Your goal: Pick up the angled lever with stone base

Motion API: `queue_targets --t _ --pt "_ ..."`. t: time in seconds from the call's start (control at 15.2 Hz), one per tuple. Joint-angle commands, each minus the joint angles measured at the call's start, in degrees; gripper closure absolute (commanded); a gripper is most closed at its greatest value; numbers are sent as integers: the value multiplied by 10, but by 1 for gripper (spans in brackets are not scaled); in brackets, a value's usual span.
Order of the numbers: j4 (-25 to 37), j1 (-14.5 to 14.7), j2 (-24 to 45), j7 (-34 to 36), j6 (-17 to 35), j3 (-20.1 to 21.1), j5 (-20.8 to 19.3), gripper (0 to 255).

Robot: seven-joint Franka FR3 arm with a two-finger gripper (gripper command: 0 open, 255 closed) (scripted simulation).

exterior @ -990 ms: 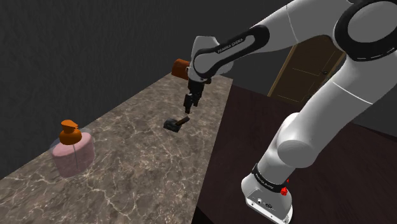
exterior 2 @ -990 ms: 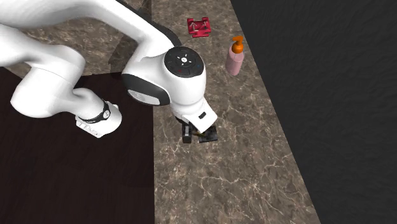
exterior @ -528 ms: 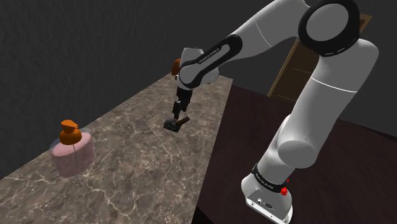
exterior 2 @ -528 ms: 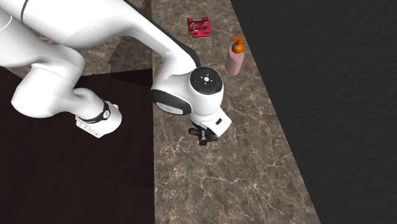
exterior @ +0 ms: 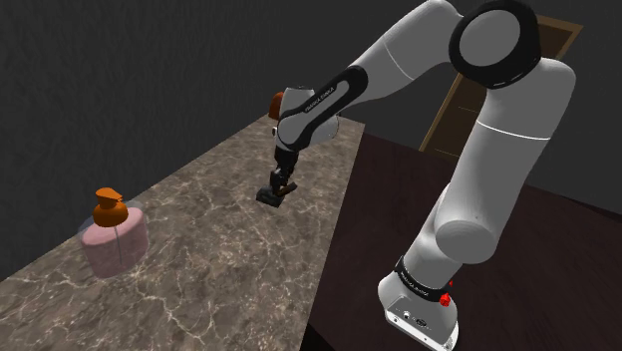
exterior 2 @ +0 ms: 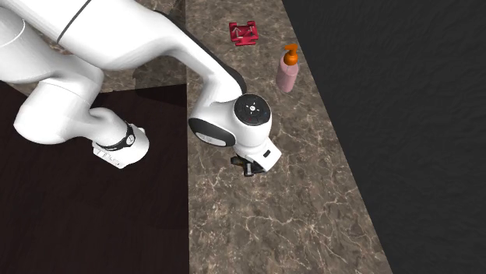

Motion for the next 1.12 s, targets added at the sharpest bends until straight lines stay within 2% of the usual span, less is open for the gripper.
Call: queue_targets --t 0.0,0.53,1.06 --pt "0 0 1 0 2 0 0 255" --pt "0 0 1 0 2 0 0 255" --pt "10 0 -50 9 -60 -2 -11 255"
